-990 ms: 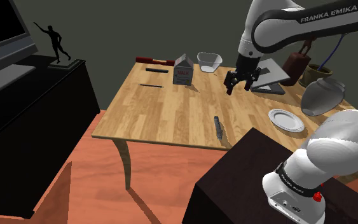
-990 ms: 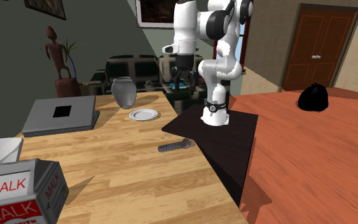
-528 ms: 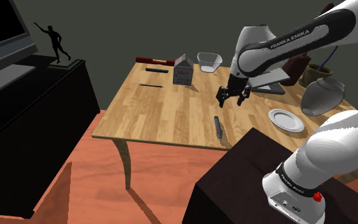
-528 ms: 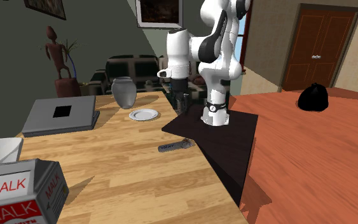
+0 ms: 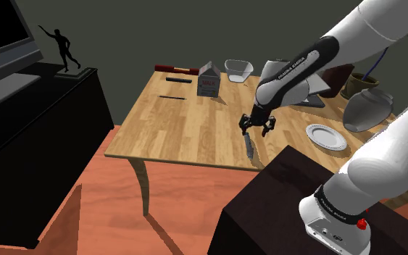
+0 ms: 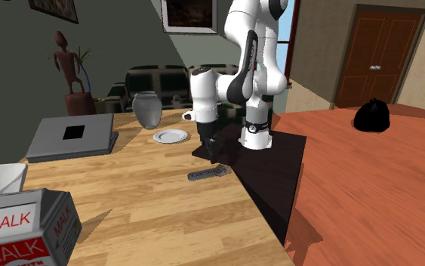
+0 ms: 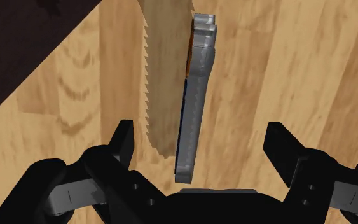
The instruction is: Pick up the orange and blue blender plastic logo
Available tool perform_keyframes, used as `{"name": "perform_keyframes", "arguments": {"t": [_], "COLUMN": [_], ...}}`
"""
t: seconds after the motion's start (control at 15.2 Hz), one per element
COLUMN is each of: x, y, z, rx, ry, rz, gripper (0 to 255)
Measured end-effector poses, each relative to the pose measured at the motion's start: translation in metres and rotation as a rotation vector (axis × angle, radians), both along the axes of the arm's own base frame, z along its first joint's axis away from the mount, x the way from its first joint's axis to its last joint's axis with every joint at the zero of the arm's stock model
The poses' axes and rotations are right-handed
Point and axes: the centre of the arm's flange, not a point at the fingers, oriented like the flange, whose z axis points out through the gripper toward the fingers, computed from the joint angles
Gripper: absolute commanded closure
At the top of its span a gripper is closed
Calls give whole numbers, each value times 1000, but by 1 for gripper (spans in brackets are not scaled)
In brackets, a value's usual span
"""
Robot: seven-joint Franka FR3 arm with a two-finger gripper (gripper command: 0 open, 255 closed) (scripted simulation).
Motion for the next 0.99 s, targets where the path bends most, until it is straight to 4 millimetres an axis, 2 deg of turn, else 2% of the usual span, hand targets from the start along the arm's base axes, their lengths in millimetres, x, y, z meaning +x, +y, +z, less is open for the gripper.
{"name": "perform_keyframes", "arguments": {"t": [0.13,0.33,0.66,0.73,0.99], "x": [3,4,3,3,2], "y": [-3,-5,-5,-5,-8], "z": [-25,-47,-73,-75,-77], "rx": [10,13,13,13,13], "ry": [1,0,0,0,-1], "rz": [-47,-69,-72,-73,-79], "gripper": [0,0,0,255,255]}}
